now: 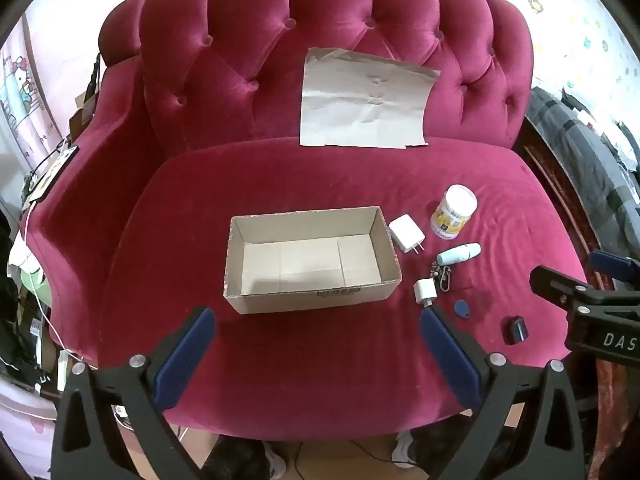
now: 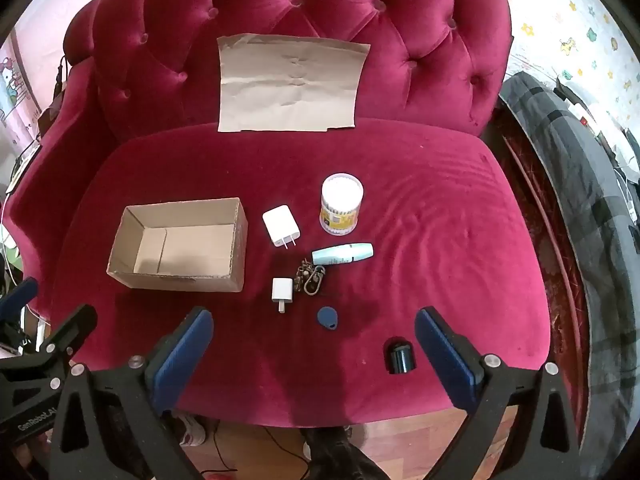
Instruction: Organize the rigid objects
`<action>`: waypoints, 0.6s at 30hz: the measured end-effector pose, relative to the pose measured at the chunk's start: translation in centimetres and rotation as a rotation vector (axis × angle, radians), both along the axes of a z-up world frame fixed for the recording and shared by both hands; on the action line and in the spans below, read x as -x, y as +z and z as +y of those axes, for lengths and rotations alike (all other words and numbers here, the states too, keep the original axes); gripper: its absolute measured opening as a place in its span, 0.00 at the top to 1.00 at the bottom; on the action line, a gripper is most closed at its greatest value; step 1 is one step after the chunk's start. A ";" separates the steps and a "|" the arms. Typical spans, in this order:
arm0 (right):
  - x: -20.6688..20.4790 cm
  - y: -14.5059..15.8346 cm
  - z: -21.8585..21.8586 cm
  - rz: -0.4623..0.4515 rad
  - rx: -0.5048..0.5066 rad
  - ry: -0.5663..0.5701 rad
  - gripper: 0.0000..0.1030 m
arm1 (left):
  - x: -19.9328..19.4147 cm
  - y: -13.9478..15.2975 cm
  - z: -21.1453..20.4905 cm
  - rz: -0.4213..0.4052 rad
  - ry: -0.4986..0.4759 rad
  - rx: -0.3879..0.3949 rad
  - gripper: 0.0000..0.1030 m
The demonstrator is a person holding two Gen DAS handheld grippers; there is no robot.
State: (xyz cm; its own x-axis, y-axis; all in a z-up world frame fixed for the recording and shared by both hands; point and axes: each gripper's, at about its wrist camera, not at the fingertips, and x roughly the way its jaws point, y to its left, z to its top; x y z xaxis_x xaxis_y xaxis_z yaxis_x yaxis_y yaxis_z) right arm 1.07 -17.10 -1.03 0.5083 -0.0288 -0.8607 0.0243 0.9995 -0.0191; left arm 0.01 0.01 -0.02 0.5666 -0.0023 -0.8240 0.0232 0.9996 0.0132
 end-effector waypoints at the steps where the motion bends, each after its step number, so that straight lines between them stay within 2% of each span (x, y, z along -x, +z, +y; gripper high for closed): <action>1: 0.0 0.0 0.0 -0.003 0.000 0.000 0.00 | 0.0 0.0 0.0 0.004 0.001 0.004 0.00; 4: -0.1 0.0 0.0 0.002 -0.001 0.002 0.00 | -0.1 -0.1 0.1 0.015 0.003 0.016 0.00; 9: 0.0 0.1 -0.3 0.000 -0.004 0.005 0.00 | 0.0 0.9 -0.3 0.003 0.013 -0.014 0.00; 18: -0.3 0.4 0.0 0.004 0.003 0.004 0.00 | -0.1 0.1 0.8 0.000 0.015 0.010 0.00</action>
State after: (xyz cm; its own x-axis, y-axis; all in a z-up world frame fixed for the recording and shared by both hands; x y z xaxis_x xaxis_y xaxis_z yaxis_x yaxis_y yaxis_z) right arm 1.39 -17.09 -0.63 0.5046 -0.0297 -0.8629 0.0203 0.9995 -0.0226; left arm 0.07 0.84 0.13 0.5666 -0.0024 -0.8240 0.0082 1.0000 0.0027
